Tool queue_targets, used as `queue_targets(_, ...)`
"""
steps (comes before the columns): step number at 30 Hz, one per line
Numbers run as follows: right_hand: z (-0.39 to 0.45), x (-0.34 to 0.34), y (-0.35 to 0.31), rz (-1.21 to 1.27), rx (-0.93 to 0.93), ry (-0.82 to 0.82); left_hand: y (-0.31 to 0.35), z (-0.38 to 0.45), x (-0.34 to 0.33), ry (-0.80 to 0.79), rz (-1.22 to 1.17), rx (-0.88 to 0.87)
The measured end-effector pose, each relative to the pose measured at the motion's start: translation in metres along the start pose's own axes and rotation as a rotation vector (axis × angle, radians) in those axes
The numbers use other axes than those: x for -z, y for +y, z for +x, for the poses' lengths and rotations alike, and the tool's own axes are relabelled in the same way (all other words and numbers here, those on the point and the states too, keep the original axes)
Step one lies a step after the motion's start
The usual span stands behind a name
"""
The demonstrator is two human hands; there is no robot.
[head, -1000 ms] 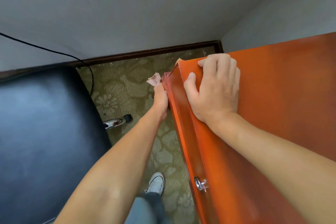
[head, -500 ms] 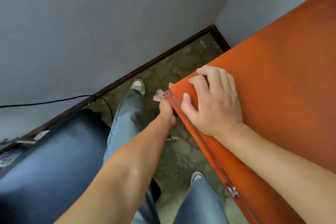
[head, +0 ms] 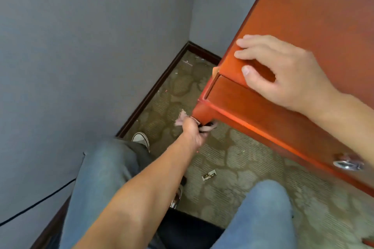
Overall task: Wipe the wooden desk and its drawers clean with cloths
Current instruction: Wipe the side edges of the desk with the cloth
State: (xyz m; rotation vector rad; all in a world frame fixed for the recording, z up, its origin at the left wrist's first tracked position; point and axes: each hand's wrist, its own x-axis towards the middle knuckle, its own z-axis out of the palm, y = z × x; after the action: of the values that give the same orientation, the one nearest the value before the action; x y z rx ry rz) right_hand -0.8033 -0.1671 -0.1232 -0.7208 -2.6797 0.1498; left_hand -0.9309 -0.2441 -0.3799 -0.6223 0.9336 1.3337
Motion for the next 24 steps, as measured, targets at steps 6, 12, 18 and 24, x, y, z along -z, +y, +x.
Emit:
queue_targets(6, -0.026, -0.02, -0.052, -0.199, -0.306, 0.117, -0.009, -0.053, 0.015, -0.242, 0.326, -0.262)
queue_targets(12, -0.126, -0.114, -0.148, -0.022, -0.322, 0.277, 0.012, -0.059, 0.058, -0.057, 1.463, -0.977)
queue_targets(18, -0.177, -0.167, -0.131, 0.47, -0.91, -0.15, -0.002, -0.073, 0.044, -0.13, 1.613, -1.306)
queue_targets(24, -0.128, -0.191, -0.116, 1.211, -1.205, 0.033, 0.024, -0.056, 0.049, -0.191, 1.545, -1.301)
